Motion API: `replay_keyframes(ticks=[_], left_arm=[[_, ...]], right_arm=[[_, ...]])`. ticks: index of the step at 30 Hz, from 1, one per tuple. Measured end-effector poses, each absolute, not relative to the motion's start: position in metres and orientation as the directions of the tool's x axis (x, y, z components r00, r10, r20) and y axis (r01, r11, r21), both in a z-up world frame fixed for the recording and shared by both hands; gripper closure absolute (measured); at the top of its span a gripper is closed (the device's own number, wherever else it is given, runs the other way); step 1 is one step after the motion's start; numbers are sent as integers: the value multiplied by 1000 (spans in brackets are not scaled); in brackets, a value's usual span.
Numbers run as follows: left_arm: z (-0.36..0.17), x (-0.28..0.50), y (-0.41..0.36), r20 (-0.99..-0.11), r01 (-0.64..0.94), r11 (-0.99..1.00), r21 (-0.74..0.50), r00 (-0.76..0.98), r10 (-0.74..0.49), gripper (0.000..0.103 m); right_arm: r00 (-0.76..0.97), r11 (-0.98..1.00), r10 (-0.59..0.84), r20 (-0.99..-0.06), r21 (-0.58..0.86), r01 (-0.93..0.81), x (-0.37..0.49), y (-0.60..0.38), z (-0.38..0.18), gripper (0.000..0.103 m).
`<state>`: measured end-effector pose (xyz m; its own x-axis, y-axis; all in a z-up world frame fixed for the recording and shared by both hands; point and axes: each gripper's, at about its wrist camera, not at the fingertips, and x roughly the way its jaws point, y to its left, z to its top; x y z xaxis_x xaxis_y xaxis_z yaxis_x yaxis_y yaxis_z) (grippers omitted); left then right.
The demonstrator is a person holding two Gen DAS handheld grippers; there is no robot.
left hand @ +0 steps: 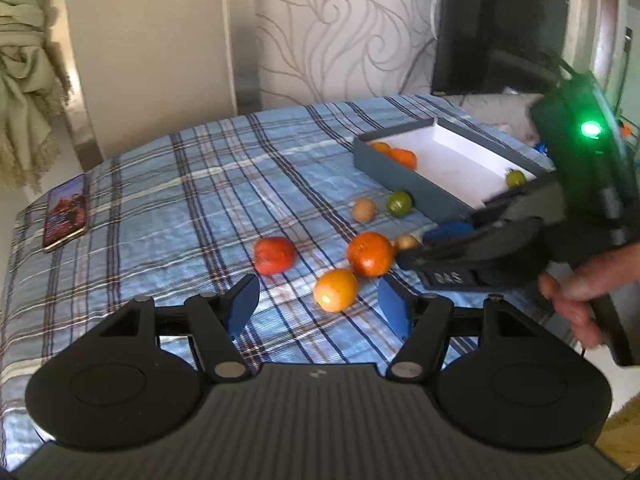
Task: Organize fruits
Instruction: 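Grasp the small orange with the left gripper while the right gripper grasps the tan round fruit, then lift the small orange with the left gripper while the right gripper lifts the tan fruit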
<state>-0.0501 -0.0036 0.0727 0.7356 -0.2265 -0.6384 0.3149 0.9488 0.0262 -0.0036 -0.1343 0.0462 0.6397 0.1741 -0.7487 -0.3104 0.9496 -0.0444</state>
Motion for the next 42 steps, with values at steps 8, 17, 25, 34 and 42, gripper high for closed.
replay_keyframes(ticks=[8, 17, 25, 34, 42], left_arm=[[53, -33, -8, -675, 326, 945, -3, 697, -243, 44], [30, -11, -19, -690, 320, 947, 25, 691, -216, 48], [21, -3, -21, -689, 328, 945, -4, 684, -240, 60], [23, -10, -15, -679, 292, 956, -30, 697, -233, 65], [37, -22, 8, -660, 230, 972, -48, 724, -203, 65]], right_arm=[[644, 953, 171, -746, -40, -300, -5, -141, 49, 79], [641, 953, 254, -724, 75, -293, -33, -164, 90, 79], [664, 938, 309, -681, 105, -330, -58, -166, 127, 79], [669, 924, 331, -666, 86, -372, -74, -158, 134, 79], [699, 935, 316, -641, 85, -344, -82, -166, 137, 79]])
